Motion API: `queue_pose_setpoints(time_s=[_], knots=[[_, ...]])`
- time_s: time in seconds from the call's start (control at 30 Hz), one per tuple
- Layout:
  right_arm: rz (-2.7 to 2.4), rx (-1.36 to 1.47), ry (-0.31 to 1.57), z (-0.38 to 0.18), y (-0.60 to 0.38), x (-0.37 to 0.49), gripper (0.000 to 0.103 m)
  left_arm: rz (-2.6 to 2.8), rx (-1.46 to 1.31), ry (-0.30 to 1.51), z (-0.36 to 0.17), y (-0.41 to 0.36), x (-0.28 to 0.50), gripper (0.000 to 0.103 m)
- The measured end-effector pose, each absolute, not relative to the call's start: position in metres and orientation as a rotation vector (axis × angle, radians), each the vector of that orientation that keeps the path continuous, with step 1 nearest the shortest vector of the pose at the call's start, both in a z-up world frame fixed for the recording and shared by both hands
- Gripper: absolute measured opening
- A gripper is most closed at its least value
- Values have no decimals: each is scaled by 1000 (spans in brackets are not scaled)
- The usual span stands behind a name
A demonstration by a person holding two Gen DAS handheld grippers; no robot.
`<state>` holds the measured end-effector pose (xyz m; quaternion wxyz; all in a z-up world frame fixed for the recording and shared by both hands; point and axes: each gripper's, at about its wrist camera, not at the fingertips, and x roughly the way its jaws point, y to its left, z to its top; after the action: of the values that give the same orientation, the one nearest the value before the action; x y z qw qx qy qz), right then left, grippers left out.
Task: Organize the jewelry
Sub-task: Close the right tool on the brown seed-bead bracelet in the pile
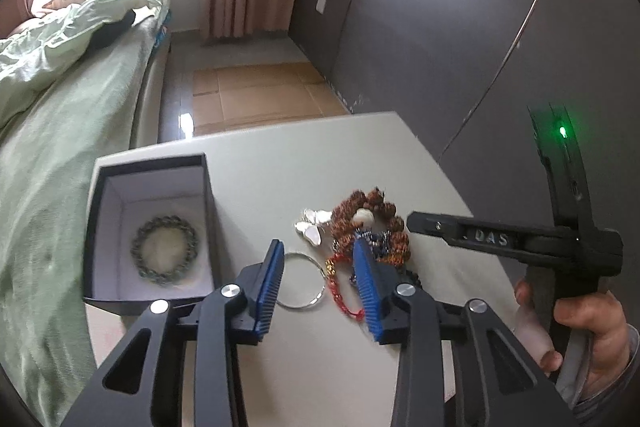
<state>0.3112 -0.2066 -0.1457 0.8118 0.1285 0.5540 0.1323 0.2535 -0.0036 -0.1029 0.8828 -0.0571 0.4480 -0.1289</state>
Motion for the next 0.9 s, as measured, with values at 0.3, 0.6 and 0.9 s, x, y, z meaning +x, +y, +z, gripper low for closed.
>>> queue_pose_setpoints(time_s=[0.3,0.6,0.9], knots=[[287,267,1186,-164,-201,331,40,-245,-112,987,-127,-11,260,24],[282,58,1168,-164,-169,329,19,-221,-88,1024,-142,-11,263,20],[318,128,1115,-147,-190,322,18,-261,38,1054,-160,-32,254,20]])
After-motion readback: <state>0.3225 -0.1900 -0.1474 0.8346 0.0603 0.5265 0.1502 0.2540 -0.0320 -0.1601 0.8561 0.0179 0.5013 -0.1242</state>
